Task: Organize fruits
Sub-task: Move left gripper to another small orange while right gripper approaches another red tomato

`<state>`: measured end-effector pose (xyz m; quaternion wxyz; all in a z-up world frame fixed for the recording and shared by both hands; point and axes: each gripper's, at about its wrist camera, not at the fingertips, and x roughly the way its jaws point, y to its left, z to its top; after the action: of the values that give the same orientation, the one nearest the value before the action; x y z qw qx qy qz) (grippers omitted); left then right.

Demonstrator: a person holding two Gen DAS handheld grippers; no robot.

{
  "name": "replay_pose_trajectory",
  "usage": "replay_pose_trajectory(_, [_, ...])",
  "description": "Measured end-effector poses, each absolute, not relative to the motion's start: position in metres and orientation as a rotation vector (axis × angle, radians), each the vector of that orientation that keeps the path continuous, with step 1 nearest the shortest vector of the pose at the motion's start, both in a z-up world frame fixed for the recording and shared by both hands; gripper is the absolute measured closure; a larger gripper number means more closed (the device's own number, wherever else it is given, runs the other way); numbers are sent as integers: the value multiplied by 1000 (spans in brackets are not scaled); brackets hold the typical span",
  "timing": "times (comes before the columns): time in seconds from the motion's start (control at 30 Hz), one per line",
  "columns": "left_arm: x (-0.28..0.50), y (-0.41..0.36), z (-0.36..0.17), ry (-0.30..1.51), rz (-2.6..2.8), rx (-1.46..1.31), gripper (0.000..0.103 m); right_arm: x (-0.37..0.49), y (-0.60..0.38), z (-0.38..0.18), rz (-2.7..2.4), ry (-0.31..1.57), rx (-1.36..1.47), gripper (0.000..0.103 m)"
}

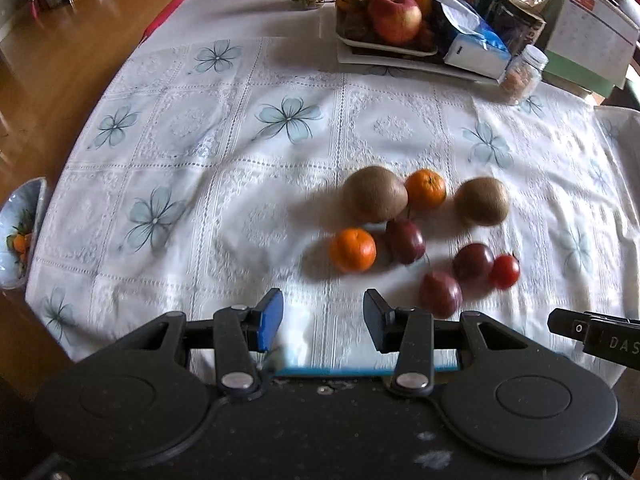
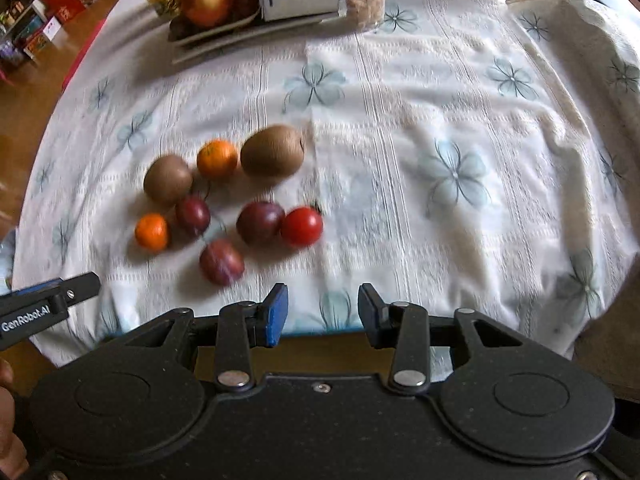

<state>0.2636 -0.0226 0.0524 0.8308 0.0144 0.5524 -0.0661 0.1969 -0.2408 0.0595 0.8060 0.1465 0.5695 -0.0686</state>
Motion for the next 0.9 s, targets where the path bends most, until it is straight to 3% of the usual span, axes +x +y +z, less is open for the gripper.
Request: replay_pose_trajectory(0.9, [326,-36,3,1246,-157,-95,58,259,-253,16,-242,1242,394,53])
